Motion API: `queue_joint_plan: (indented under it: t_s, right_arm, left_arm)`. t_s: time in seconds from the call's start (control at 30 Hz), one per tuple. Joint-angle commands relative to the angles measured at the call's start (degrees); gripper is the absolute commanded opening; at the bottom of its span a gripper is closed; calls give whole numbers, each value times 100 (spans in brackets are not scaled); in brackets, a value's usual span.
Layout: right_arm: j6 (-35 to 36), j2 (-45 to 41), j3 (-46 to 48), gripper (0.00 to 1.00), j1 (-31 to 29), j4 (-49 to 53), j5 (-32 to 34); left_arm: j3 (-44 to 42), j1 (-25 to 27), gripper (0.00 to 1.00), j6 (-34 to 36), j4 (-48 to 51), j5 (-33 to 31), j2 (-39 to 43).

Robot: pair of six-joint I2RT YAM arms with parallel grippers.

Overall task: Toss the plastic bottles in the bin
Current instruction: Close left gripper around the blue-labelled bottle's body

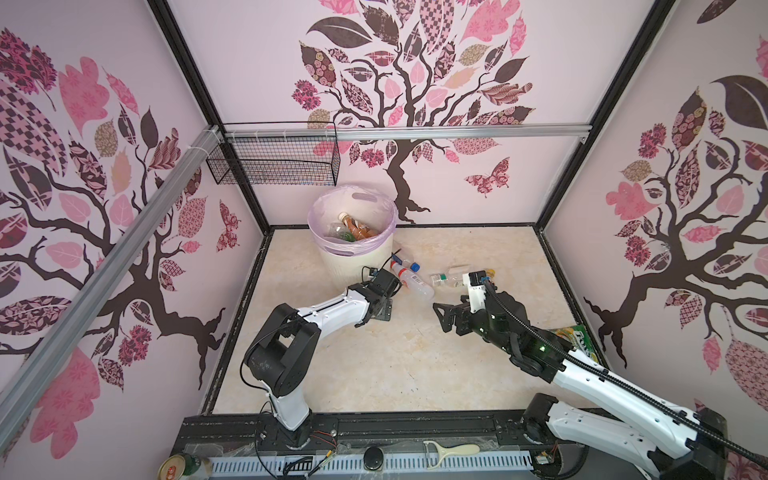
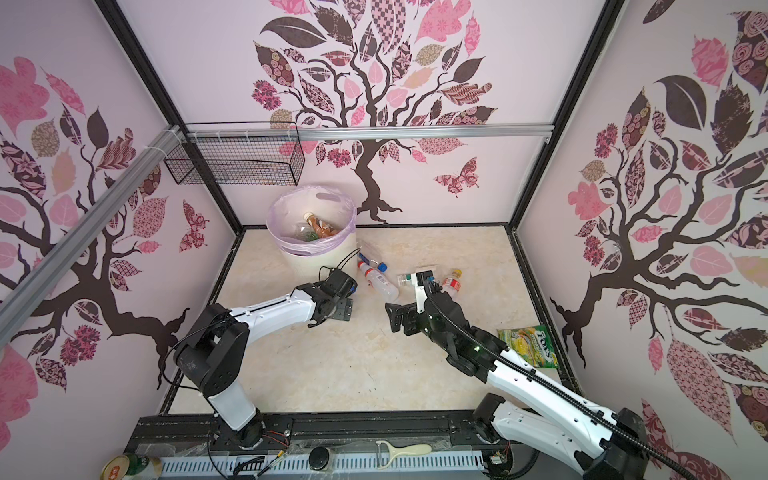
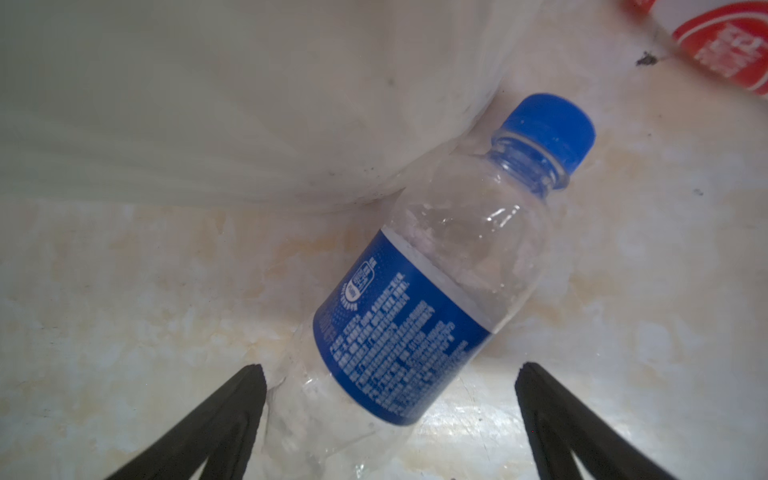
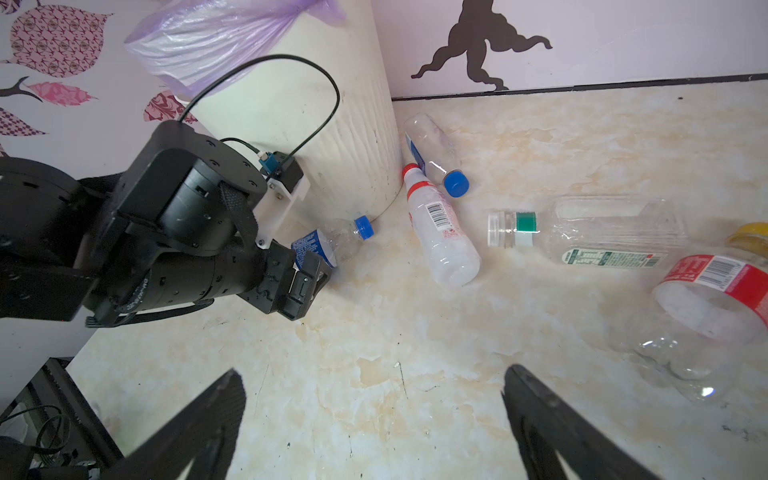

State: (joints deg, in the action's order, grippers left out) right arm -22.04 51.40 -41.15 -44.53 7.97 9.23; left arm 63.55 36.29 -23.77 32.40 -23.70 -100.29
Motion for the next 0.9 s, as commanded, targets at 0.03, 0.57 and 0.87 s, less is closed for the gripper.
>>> queue_joint_plan:
  t_s: [0.03, 0.57, 0.87]
  right_arm:
    - [76, -182, 18, 99, 41, 21, 101]
    - [33, -250, 96, 100, 41, 3, 124]
    - [7, -269, 122, 99, 39, 34, 110]
  left_arm:
    - [132, -4, 94, -12, 24, 122, -124]
    - [99, 0, 68, -82, 5, 625, -455]
    - [-13, 325, 58, -185, -126, 818, -211]
